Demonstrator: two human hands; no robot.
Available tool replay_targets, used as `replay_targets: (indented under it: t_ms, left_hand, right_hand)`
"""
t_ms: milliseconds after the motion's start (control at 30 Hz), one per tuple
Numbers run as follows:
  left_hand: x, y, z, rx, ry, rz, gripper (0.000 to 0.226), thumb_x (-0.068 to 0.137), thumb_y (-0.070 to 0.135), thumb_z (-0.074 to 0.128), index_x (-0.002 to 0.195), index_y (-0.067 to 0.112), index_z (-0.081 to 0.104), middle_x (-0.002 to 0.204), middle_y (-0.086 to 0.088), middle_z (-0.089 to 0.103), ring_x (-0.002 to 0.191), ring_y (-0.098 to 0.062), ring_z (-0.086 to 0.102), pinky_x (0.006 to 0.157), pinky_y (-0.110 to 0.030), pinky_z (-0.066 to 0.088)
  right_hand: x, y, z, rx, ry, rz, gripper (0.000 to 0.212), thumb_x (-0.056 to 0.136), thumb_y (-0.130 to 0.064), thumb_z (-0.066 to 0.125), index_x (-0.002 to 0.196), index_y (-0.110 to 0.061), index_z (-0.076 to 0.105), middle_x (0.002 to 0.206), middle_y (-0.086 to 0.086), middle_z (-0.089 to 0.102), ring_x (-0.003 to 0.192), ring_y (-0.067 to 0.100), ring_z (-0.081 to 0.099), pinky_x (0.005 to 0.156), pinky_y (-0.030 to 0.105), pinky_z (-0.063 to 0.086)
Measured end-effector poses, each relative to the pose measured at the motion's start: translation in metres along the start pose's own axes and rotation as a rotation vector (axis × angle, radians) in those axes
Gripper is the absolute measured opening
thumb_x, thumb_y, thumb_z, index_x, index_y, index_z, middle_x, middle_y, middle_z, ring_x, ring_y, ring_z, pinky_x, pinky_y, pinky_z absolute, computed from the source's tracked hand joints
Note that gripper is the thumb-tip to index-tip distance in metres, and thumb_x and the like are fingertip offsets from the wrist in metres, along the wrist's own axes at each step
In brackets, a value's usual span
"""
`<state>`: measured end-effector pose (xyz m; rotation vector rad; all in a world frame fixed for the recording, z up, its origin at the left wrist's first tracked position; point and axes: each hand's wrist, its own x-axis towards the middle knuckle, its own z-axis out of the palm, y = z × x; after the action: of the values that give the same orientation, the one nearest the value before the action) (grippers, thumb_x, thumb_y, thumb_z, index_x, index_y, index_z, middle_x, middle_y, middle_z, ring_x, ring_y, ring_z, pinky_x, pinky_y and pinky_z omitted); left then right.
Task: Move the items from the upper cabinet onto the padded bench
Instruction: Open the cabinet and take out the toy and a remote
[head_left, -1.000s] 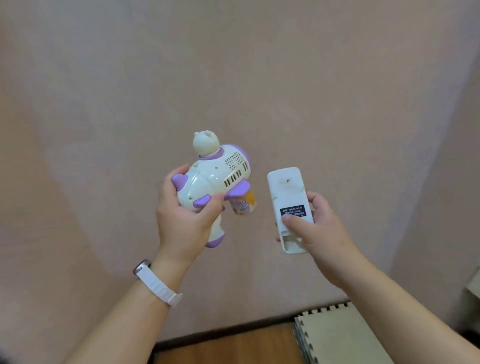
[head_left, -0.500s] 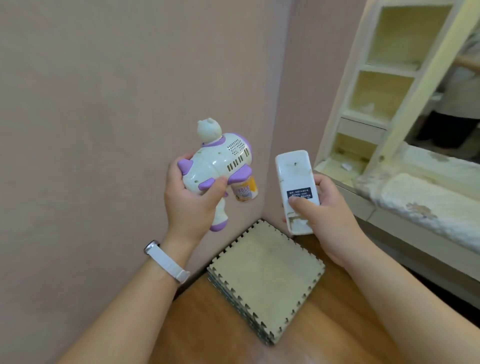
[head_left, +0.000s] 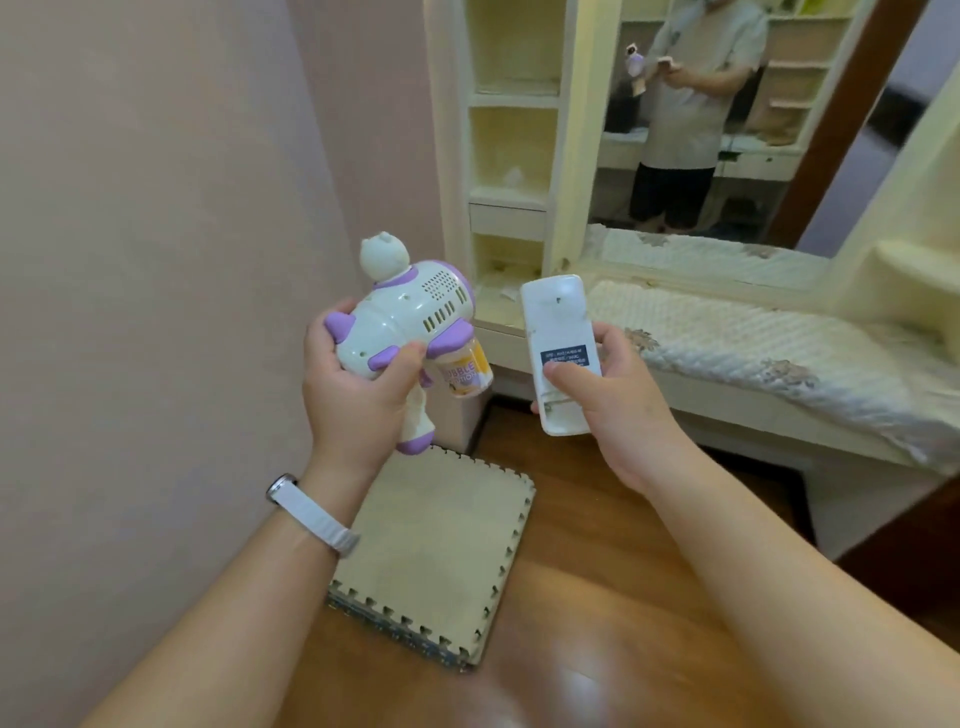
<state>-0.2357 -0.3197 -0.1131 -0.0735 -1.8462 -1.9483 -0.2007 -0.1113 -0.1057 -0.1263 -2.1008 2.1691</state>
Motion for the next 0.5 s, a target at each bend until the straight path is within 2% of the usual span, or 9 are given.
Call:
replay_targets:
  t_ms: [100,167,233,300,367,500]
  left_hand:
    - [-0.002,-0.004,0.059,-0.003,-0.052,0.017,0.043,0.074,0.013,0.078,0.105,0.03,0.052,0.107,-0.003,0.067,0.085,-0.027,0.072,0.063,-0.055,0.059]
    - [-0.006,-0.005,0.1,0.019,-0.087,0.024,0.045,0.075,0.013,0.078,0.106,0.032,0.051,0.104,0.004,0.066,0.088,-0.015,0.071,0.066,-0.043,0.06]
    - [-0.011,-0.007,0.138,0.025,-0.13,0.033,0.046,0.076,0.01,0.077,0.11,0.026,0.051,0.104,0.004,0.065,0.084,-0.008,0.07,0.063,-0.034,0.06]
    - [-0.015,-0.012,0.172,0.026,-0.182,0.032,0.051,0.074,0.015,0.079,0.116,0.02,0.05,0.11,-0.005,0.065,0.089,-0.021,0.071,0.062,-0.045,0.061]
    - [-0.018,-0.018,0.202,0.029,-0.232,0.033,0.054,0.073,0.02,0.079,0.118,0.021,0.05,0.113,-0.007,0.064,0.091,-0.03,0.071,0.062,-0.051,0.061]
    - [-0.018,-0.024,0.25,0.058,-0.301,0.027,0.059,0.073,0.021,0.08,0.123,0.018,0.048,0.114,-0.005,0.061,0.097,-0.024,0.069,0.064,-0.047,0.061]
  right_hand:
    - [0.011,-0.003,-0.053,0.023,0.059,-0.017,0.033,0.089,-0.007,0.062,0.117,-0.021,0.05,0.099,0.003,0.069,0.082,0.026,0.072,0.075,0.045,0.061]
    - [0.018,-0.002,-0.09,0.027,0.094,-0.017,0.033,0.089,-0.007,0.062,0.118,-0.02,0.05,0.098,0.004,0.069,0.076,0.022,0.072,0.07,0.039,0.062]
    - [0.027,0.001,-0.125,0.014,0.135,-0.017,0.032,0.088,-0.01,0.063,0.116,-0.021,0.051,0.102,0.005,0.069,0.086,0.026,0.071,0.075,0.042,0.061]
    - [0.035,0.004,-0.156,0.015,0.179,-0.018,0.03,0.088,-0.01,0.063,0.111,-0.025,0.052,0.104,0.006,0.069,0.094,0.03,0.069,0.081,0.05,0.059]
    - [0.041,0.007,-0.185,0.02,0.212,-0.018,0.029,0.088,-0.01,0.063,0.108,-0.027,0.052,0.105,0.007,0.069,0.096,0.031,0.068,0.083,0.054,0.057]
    - [0.053,0.013,-0.227,0.012,0.266,0.0,0.032,0.085,-0.013,0.065,0.11,-0.028,0.053,0.107,0.01,0.068,0.097,0.034,0.068,0.084,0.058,0.055]
